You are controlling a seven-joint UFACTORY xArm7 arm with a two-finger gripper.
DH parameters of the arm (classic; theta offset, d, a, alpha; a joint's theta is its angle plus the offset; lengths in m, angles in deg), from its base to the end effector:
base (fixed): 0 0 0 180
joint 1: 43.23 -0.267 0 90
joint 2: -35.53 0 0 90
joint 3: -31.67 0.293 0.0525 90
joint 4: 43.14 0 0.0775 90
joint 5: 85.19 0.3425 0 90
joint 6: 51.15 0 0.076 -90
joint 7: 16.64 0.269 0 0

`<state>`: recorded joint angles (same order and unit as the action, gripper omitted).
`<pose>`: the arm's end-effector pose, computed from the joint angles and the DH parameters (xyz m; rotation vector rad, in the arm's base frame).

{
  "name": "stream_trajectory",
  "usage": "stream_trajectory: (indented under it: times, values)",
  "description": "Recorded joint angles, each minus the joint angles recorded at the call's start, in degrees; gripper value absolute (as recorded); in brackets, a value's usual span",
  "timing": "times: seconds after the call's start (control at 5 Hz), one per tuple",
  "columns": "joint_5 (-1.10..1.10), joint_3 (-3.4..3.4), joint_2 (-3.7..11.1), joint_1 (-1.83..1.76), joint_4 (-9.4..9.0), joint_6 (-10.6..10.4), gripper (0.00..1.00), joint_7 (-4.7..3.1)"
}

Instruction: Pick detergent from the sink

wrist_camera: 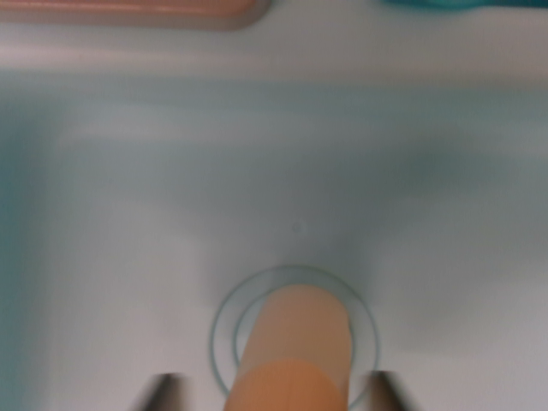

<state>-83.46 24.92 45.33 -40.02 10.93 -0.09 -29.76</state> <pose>0.4338 -0.0743 0.0800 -3.1104 -0.0549 0.1780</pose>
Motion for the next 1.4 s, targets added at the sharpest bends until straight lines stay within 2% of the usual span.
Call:
stream_trajectory:
  times: [0.6, 0.8, 1.0, 1.2, 1.4]
  values:
    - [-0.02, 0.0, -0.14, 0.0, 0.27, 0.41, 1.0, 0.02]
    - [-0.07, 0.0, -0.46, -0.01, 0.88, 1.34, 1.0, 0.06]
    - [-0.07, 0.0, -0.46, -0.01, 0.88, 1.34, 1.0, 0.06]
    - [-0.14, 0.0, -0.94, -0.02, 1.8, 2.73, 1.0, 0.11]
    - [-0.14, 0.0, -0.94, -0.02, 1.8, 2.73, 1.0, 0.11]
